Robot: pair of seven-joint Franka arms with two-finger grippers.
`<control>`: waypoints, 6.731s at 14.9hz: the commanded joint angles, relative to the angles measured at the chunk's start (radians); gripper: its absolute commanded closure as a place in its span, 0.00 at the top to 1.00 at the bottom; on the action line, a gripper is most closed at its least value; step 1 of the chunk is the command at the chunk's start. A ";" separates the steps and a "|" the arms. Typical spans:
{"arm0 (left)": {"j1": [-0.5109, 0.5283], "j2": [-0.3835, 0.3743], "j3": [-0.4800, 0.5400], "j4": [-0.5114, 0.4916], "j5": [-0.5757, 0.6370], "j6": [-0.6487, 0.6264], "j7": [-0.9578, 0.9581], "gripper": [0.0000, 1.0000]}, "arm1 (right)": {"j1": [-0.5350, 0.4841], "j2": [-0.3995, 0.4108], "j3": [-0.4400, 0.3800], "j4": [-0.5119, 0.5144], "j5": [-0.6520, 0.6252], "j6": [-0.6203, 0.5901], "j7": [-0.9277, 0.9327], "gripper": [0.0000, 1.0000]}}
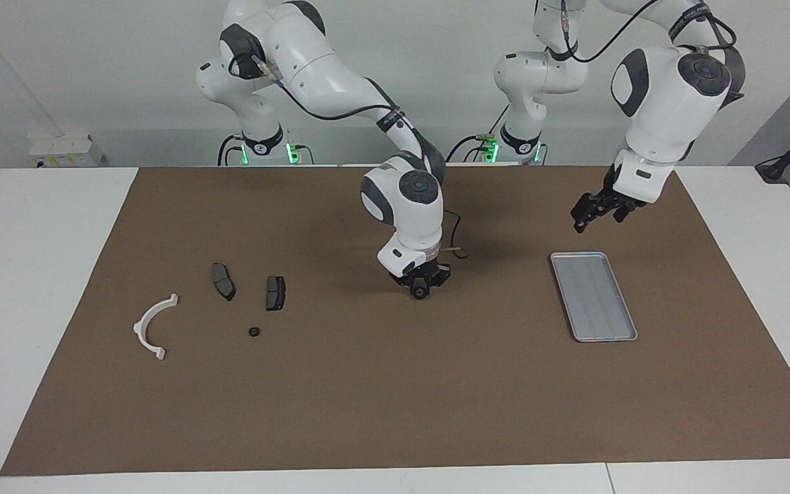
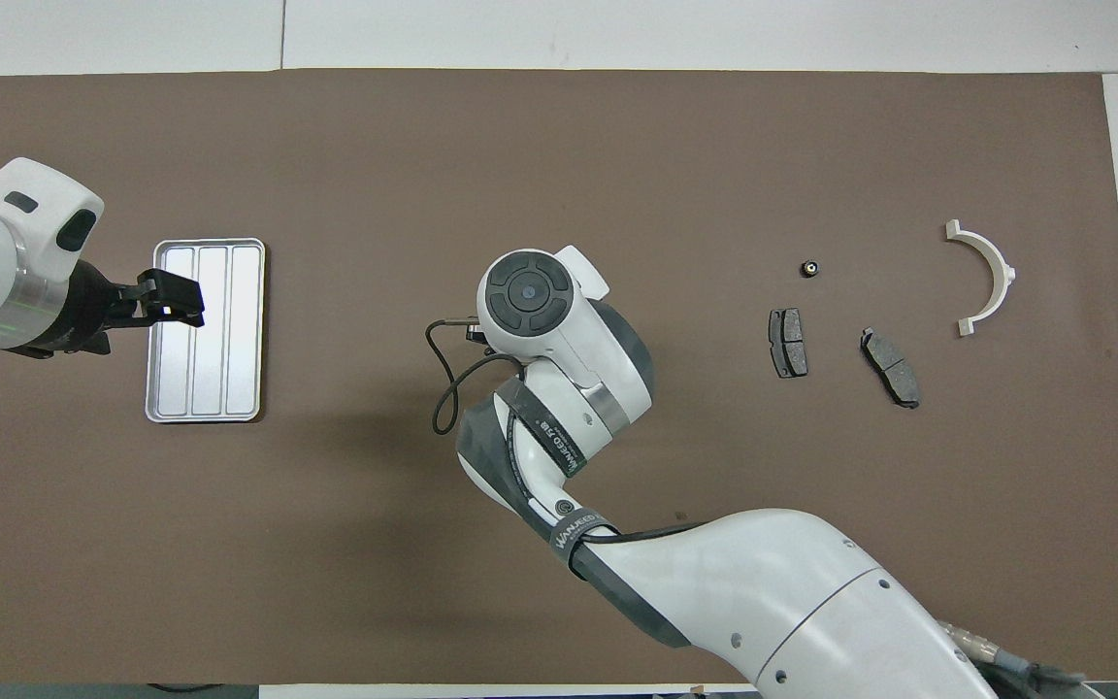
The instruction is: Pick bearing gear from pile to tray
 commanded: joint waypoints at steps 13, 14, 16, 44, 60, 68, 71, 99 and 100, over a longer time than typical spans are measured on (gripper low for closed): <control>-0.141 -0.019 0.008 -0.159 -0.012 0.190 -0.545 1.00 | -0.186 -0.086 0.000 0.222 0.065 -0.332 -0.092 1.00; -0.179 0.007 0.008 -0.158 -0.012 0.242 -0.623 1.00 | -0.241 -0.115 0.000 0.224 0.065 -0.375 -0.193 1.00; -0.237 0.070 0.008 -0.122 -0.014 0.266 -0.680 1.00 | -0.347 -0.156 -0.003 0.222 0.058 -0.431 -0.383 1.00; -0.537 0.566 0.014 0.195 -0.049 0.399 -1.035 0.09 | -0.547 -0.163 -0.009 -0.206 0.013 0.005 -0.789 0.97; -0.266 0.175 0.020 -0.094 -0.027 0.174 -0.529 0.00 | -0.542 -0.157 -0.010 -0.282 0.012 0.092 -0.785 0.00; 0.051 0.167 0.020 -0.156 -0.027 0.308 0.029 0.00 | -0.463 -0.167 -0.012 0.083 0.010 -0.339 -0.650 0.00; 0.075 0.175 0.022 -0.177 -0.027 0.344 0.062 0.00 | -0.354 -0.109 -0.013 0.294 -0.007 -0.495 -0.453 0.00; 0.103 0.202 0.020 -0.297 -0.027 0.502 0.091 0.76 | -0.004 -0.023 -0.007 -0.019 -0.068 0.013 0.002 0.00; 0.100 0.202 0.020 -0.262 -0.027 0.471 0.085 0.76 | -0.002 -0.022 -0.007 -0.022 -0.068 0.016 0.004 0.00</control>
